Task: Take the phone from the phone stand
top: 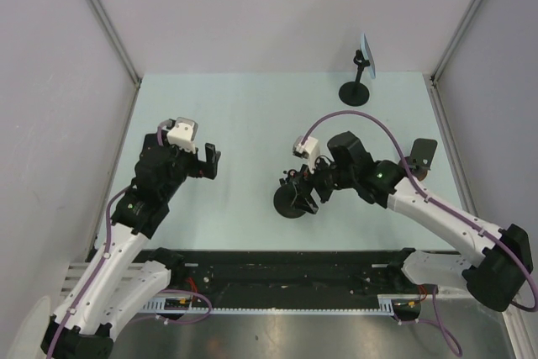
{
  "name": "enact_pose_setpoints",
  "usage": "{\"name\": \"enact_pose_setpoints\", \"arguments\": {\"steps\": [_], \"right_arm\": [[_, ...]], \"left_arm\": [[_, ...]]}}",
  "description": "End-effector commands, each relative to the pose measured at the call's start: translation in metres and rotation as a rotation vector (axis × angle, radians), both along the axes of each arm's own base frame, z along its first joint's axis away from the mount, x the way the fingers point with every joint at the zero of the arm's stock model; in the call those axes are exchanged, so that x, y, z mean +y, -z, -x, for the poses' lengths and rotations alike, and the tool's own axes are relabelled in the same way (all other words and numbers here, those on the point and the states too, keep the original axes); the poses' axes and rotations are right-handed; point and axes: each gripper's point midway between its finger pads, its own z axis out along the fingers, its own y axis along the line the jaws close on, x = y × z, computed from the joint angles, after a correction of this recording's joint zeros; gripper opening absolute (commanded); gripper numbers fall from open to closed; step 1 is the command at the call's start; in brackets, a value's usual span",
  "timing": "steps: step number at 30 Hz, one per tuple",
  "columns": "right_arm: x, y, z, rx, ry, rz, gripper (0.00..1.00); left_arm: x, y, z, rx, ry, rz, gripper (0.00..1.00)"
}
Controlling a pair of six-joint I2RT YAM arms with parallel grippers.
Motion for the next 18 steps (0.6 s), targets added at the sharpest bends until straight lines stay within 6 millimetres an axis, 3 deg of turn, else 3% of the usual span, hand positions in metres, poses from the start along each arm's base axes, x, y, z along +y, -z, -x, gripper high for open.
{"name": "enact_pose_setpoints", "arguments": {"steps": [1,12,18], "right_arm": [[0.006,-0.037,-0.006,-0.107,0.019,-0.049,0.81],[0.007,-0.028,-0.018,-0.258,0.170,0.092,0.55],[0.004,-0.023,-0.026,-0.317,0.231,0.150,0.47]], "left_arm": [[-0.004,-0.008,-0.002,-0.049,0.035,-0.026,1.00],[-0.003,-0.006,-0.002,-0.044,0.032,-0.027,1.00],[-0.003,-0.005,-0.003,-0.043,0.030,-0.028,1.00]]}}
